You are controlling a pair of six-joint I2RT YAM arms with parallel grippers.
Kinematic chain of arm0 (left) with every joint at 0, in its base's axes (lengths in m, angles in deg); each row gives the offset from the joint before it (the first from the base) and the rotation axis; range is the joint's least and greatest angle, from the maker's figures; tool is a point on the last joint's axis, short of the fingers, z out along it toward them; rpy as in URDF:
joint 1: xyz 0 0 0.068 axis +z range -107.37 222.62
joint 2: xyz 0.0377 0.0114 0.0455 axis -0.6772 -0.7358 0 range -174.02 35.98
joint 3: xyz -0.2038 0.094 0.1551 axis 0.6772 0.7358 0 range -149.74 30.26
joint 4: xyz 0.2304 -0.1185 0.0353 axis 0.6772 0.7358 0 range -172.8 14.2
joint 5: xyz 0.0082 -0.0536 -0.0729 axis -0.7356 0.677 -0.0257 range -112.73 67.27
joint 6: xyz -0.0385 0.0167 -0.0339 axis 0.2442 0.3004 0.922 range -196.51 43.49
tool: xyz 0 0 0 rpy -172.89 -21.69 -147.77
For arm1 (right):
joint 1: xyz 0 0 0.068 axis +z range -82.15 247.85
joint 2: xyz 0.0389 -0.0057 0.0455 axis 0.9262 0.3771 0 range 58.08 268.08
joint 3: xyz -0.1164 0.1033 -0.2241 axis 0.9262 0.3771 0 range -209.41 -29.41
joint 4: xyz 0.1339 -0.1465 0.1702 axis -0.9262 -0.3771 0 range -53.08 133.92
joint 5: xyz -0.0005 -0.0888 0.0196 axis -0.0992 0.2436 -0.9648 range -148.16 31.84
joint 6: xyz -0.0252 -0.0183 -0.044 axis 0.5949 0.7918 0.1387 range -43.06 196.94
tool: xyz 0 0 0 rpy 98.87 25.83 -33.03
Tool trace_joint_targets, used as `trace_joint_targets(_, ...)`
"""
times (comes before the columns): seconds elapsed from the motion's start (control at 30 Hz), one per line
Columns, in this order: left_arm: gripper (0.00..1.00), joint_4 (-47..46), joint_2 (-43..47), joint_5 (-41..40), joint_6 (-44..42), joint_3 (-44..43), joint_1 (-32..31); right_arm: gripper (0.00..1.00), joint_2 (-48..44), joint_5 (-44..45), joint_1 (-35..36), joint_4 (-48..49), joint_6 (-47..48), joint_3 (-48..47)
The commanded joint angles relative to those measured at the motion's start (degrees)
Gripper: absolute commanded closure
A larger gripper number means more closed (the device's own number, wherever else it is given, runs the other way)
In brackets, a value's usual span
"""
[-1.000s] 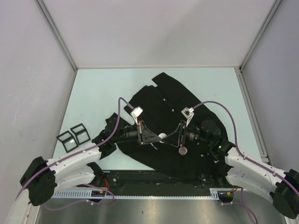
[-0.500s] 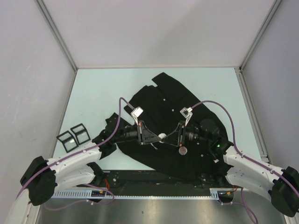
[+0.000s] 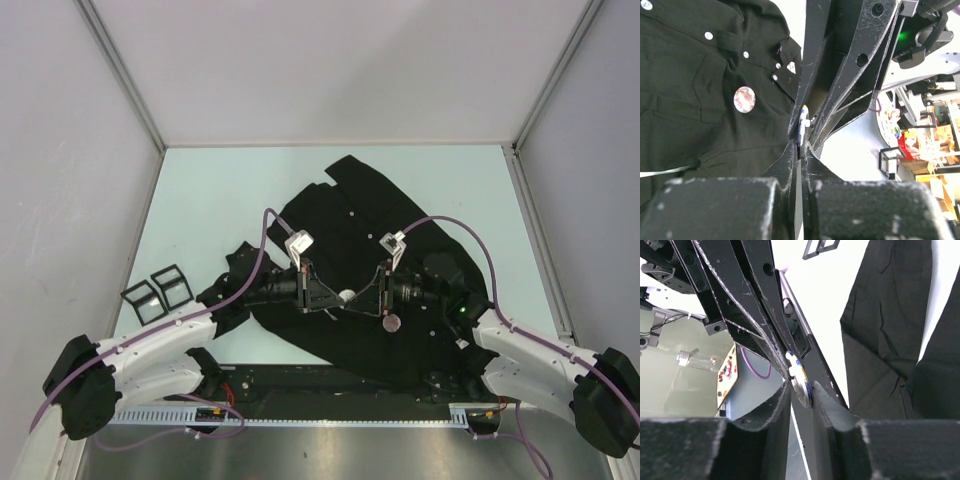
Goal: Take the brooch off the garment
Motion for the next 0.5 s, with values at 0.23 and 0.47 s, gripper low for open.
trace_joint_targets(0.23,0.99,-3.96,-0.18,4.90,-2.99,-3.15,-1.48,0.77,1.00,-0.77,0.56,3.26,0.08,-0.25)
trace_joint_targets(0.47,1.00,-3.34,0.26,6.31,-5.54,-3.86,-1.92,0.82,1.88,-1.21,0.48,3.52,-0.27,-0.25)
